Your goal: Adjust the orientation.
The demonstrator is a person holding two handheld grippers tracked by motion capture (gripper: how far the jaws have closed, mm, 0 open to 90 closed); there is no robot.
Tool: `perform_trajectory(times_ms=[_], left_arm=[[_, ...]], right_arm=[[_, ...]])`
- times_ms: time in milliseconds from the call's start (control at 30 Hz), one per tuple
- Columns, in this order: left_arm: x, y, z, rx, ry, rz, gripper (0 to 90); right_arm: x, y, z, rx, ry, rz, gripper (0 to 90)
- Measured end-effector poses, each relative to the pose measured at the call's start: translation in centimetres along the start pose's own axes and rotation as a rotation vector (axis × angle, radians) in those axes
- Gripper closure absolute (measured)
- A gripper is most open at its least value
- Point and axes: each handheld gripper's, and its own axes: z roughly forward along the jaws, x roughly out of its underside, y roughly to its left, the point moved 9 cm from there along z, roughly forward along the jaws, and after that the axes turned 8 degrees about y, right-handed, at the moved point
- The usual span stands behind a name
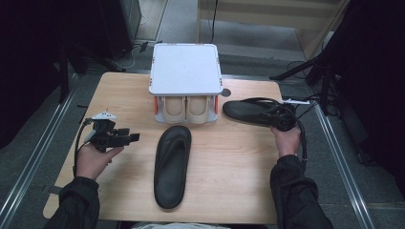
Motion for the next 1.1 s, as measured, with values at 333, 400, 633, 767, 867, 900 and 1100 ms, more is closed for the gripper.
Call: perform_trajectory(times_ms=[333,400,633,767,867,900,1100], left_arm=[[1.6,0.5,-1.2,-0.023,-0.005,-0.033,43.5],[1.9,0.6,-1.4,-0.029,-0.009,-0.041,43.5],[2.8,0.9,-2.1,-0.042,-0.011,-0.059,43.2],[3.0,0.8,-2.2,-0.040,-0.008,-0.061,43.1],[3.0,0.8,-2.1,-0.039,-0.009,-0.063,43.0],[3.0,0.8,-2.1,-0.039,-0.009,-0.063,42.9],[2.7,0.6,-1.9,-0.034,-0.007,-0.052,42.7]], right_arm=[[-1.6,3.4,2.4,-0.031,0.013,-0.057,90.0],[-1.9,3.9,2.8,-0.037,0.011,-0.064,90.0],[-2.4,4.6,4.5,-0.029,0.025,-0.061,90.0],[-2.3,4.7,5.3,-0.025,0.047,-0.061,90.0],[-2.0,4.5,5.8,-0.013,0.068,-0.073,90.0],[-1.8,4.5,5.9,-0.009,0.080,-0.071,90.0],[-1.7,4.5,5.8,-0.007,0.080,-0.077,90.0]])
